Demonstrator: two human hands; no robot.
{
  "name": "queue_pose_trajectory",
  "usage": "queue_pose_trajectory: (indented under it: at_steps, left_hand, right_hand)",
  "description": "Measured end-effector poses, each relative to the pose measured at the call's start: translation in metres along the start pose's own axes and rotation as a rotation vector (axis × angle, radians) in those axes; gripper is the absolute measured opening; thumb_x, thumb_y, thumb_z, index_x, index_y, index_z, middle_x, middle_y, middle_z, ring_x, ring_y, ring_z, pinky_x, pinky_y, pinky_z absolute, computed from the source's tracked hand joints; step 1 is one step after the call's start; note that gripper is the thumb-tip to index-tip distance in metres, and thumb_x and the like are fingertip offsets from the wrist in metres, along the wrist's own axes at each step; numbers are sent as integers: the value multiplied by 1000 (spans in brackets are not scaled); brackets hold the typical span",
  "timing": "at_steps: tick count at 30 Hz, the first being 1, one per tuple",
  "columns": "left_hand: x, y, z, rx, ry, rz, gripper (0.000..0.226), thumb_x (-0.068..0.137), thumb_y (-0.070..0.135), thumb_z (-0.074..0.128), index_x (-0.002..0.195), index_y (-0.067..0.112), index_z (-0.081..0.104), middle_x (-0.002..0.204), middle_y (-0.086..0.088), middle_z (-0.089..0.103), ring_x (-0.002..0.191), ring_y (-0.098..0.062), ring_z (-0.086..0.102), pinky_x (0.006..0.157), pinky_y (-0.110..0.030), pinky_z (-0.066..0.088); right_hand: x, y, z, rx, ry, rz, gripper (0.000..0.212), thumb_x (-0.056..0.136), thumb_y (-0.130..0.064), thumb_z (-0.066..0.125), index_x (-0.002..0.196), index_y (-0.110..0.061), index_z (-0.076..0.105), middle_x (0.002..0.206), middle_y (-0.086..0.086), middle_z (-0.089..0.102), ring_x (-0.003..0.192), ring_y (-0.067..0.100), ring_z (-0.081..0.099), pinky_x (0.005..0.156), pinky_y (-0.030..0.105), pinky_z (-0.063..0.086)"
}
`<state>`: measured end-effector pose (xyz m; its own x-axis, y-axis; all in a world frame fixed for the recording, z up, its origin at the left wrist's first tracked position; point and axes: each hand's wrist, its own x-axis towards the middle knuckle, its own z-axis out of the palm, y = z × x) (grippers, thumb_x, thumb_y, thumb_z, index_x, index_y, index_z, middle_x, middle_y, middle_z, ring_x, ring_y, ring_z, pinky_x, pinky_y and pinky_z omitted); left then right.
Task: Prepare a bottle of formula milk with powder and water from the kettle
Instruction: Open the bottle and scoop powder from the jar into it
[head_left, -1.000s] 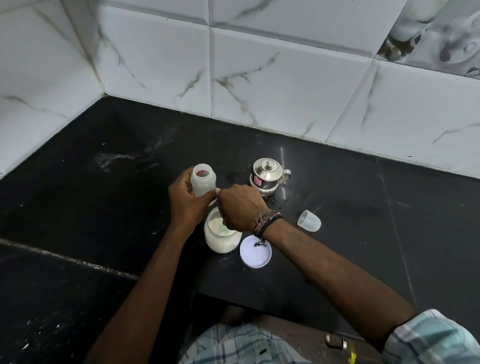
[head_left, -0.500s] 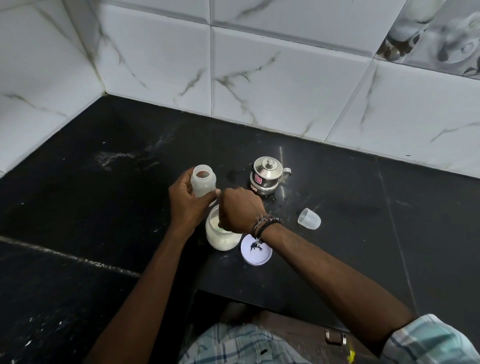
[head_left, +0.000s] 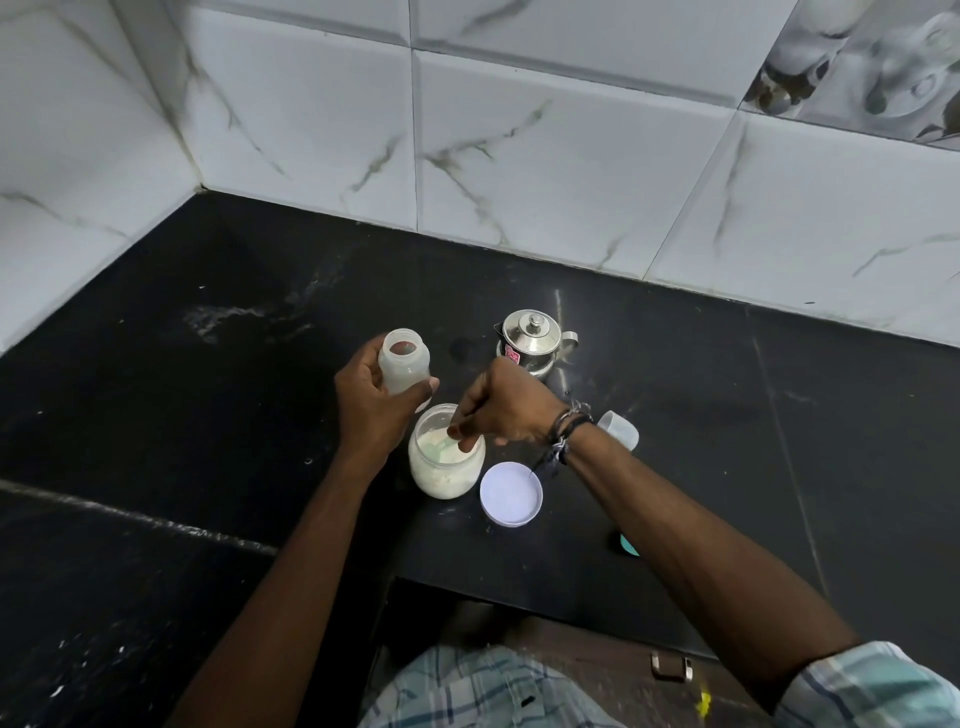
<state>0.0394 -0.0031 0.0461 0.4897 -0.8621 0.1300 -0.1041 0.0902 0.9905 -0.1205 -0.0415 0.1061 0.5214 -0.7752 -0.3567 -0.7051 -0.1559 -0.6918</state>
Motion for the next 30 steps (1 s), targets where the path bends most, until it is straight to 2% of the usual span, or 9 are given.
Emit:
queue_pose_trajectory:
  at_steps: [3,9,13,17,20,22,25,28,30]
  left_hand:
    - [1,0,0,5,-4,-3,56,62,-4,85,104,26,63,100,6,70,88,-6,67,75,-21,55]
    - [-1,2,2,39,-12,6,55,62,-3,86,106,23,63,99,11,68,84,4,66,73,-15,53]
    - [-1,1,4,40,-12,-5,56,62,-3,86,108,20,63,100,7,69,85,-1,66,74,-16,54]
    - [-2,1,5,25,-12,-14,55,63,-5,84,105,22,63,98,10,68,83,3,66,72,-16,54]
    - [-3,0,6,28,-7,-9,54,62,-4,85,101,25,64,97,9,69,84,0,67,74,-19,55]
    - [-3,0,6,15,0,-13,52,62,-1,86,102,25,65,99,5,71,89,-7,69,75,-23,56]
    - [-4,2,5,-8,2,-7,50,63,1,86,103,24,66,100,2,72,92,-12,70,76,-24,56]
    - [-5,6,3,-13,6,10,49,64,-2,84,102,24,67,98,2,72,90,-10,69,73,-20,54]
    - [-5,6,1,-10,9,10,50,64,-1,84,103,23,66,99,2,72,91,-11,70,74,-21,55]
  right_hand:
    - [0,5,-5,73,3,32,8,80,-14,80,82,-6,79,68,1,76,58,9,62,41,12,41]
    - [-5,13,-16,145,4,62,11,84,-12,76,86,-1,77,58,-7,71,49,-6,61,40,11,40]
    - [-8,15,-19,131,32,50,12,85,-12,76,88,-1,77,64,-4,72,51,-6,62,41,11,41]
    - [-5,5,-10,-133,78,-42,10,82,-21,77,79,-13,80,68,-3,75,52,2,62,49,15,48]
    - [0,-11,8,-472,198,-85,13,77,-27,76,82,-15,77,75,2,76,70,19,72,64,31,58]
    - [0,-22,20,-591,250,-105,15,76,-22,72,87,-11,71,85,10,73,80,32,71,63,33,54]
    - [-3,-31,33,-676,244,-129,18,81,-14,62,98,-12,68,95,14,72,88,37,69,62,33,44]
    - [-4,-33,38,-675,223,-121,31,84,-13,59,114,-16,65,103,13,70,95,37,68,66,35,44]
    - [-3,-33,40,-664,218,-122,33,85,-15,59,118,-18,64,104,13,70,95,37,68,66,35,43]
